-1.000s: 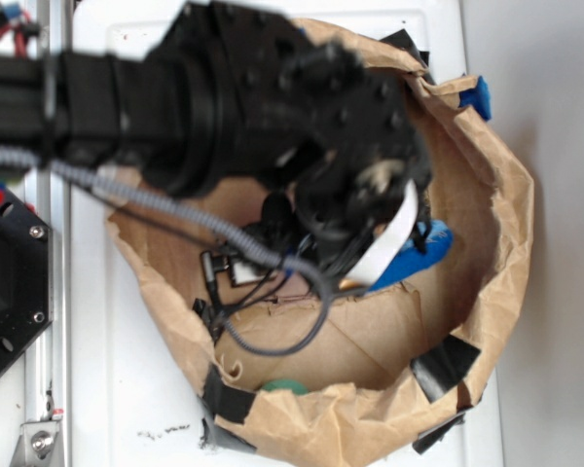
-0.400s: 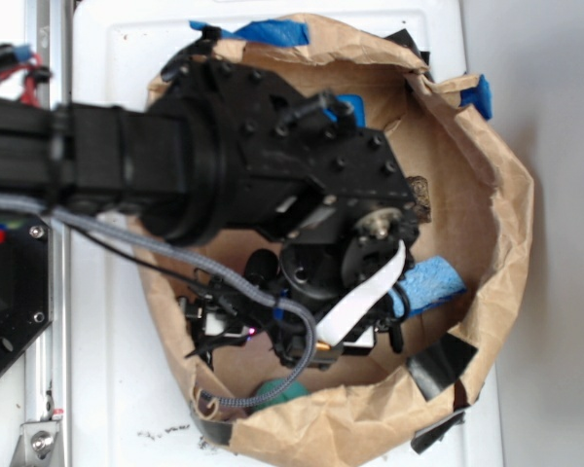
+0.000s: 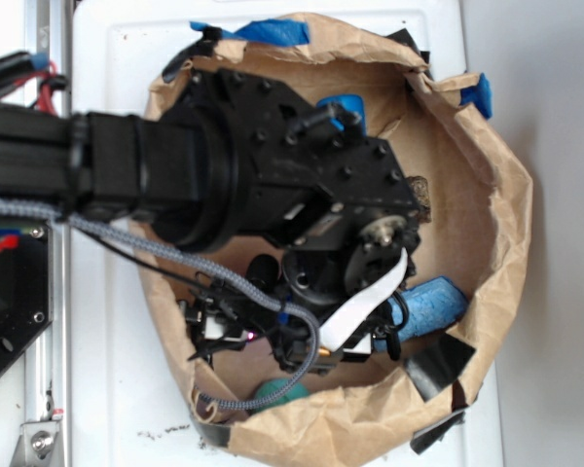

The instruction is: Grab the green ball.

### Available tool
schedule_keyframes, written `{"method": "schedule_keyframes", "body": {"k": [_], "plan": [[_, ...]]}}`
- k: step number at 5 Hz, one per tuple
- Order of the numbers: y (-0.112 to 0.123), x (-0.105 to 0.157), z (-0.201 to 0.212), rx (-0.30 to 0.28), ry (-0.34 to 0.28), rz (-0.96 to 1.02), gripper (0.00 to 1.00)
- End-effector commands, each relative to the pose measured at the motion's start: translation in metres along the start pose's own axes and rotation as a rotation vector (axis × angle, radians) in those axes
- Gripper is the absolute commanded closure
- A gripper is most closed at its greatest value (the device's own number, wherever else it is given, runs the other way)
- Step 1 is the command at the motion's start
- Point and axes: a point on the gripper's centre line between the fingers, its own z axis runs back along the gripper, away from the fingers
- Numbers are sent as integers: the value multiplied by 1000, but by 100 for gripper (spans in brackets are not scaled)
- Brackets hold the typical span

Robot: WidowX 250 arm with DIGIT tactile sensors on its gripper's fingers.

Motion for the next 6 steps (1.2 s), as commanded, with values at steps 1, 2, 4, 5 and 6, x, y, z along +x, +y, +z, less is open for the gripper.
{"method": "schedule_keyframes", "body": {"k": [1, 2, 4, 5, 6], "plan": [[2, 8, 10, 42, 5, -67, 0], [2, 8, 10, 42, 5, -67, 0], [9, 16, 9, 194, -23, -145, 0], [13, 12, 5, 194, 18, -147, 0], [13, 9, 4, 195, 12, -128, 0]]}}
